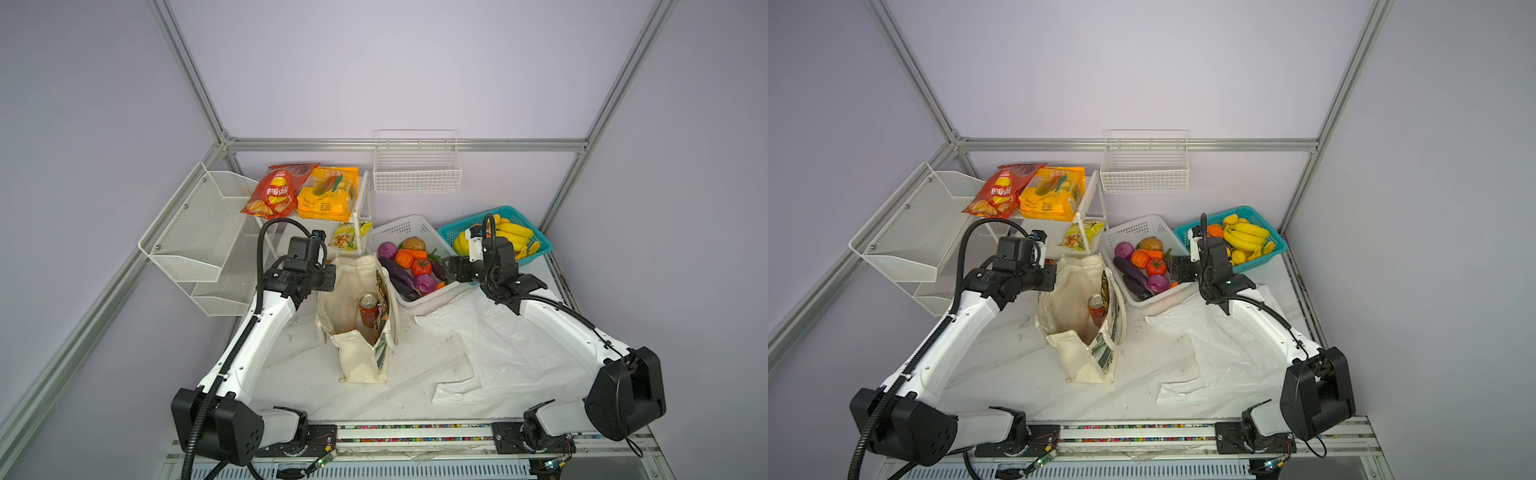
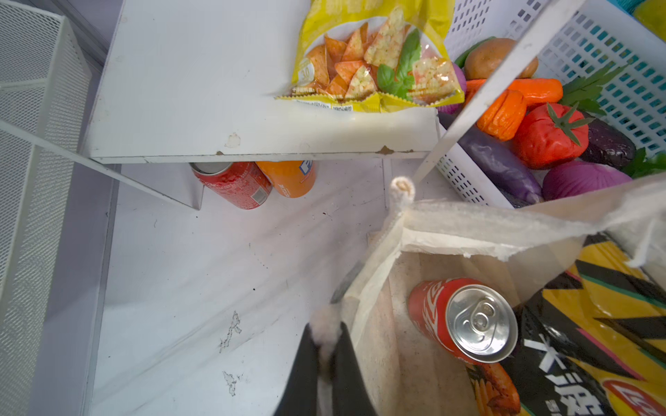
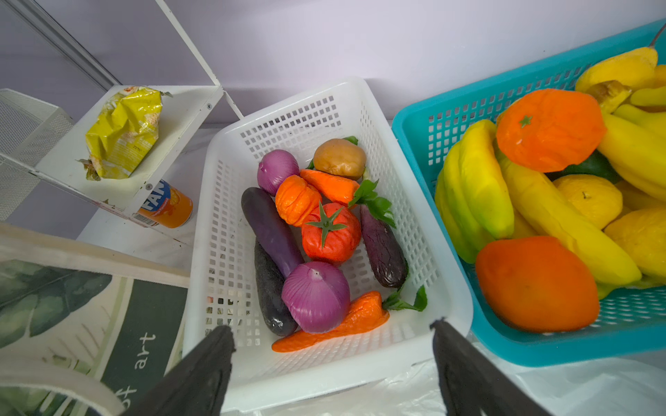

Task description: Place the mixed food into the grocery bags and tie them

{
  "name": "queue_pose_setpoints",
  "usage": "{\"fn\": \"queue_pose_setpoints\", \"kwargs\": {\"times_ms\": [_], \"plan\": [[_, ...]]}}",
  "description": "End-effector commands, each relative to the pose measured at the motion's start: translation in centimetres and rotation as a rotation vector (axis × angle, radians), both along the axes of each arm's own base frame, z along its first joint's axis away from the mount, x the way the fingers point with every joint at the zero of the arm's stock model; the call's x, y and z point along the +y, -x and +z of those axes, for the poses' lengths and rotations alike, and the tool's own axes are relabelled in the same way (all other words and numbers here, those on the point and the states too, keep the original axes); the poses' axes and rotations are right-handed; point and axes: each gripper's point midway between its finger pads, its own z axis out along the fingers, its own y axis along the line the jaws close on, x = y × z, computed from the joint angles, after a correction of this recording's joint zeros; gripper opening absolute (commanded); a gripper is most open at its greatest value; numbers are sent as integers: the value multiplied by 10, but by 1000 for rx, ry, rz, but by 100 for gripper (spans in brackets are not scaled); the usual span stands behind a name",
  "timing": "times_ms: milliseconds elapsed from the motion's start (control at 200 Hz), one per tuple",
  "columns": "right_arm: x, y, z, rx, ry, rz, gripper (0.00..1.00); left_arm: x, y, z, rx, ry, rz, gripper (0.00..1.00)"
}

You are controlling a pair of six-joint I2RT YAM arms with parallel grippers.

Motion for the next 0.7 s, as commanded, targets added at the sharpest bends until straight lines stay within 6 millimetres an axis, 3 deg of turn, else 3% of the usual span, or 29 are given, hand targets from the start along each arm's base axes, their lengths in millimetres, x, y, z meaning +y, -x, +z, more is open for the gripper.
{"fn": "queue_pose_setpoints", "kwargs": {"times_ms": [0, 125, 195, 225, 340, 485, 695], "plan": [[-3, 3, 5, -10, 8, -11, 88, 7, -18, 53, -150, 13, 24, 0], [-22, 14, -22, 90, 59, -99, 84, 12, -15, 48, -144, -1, 44, 0], [-36, 28, -52, 181, 95, -167, 82, 12, -13, 49, -148, 9, 44, 12], [-45, 37, -52, 183, 103, -204, 81, 10, -13, 50, -156, 19, 42, 19], [-65, 68, -85, 276, 166, -301, 81, 1, -11, 62, -195, 81, 15, 47], [-63, 100, -124, 392, 206, -333, 84, -10, -3, 90, -277, 167, -27, 68], [-49, 148, -151, 485, 271, -346, 88, -20, 15, 126, -370, 253, -73, 74]]}}
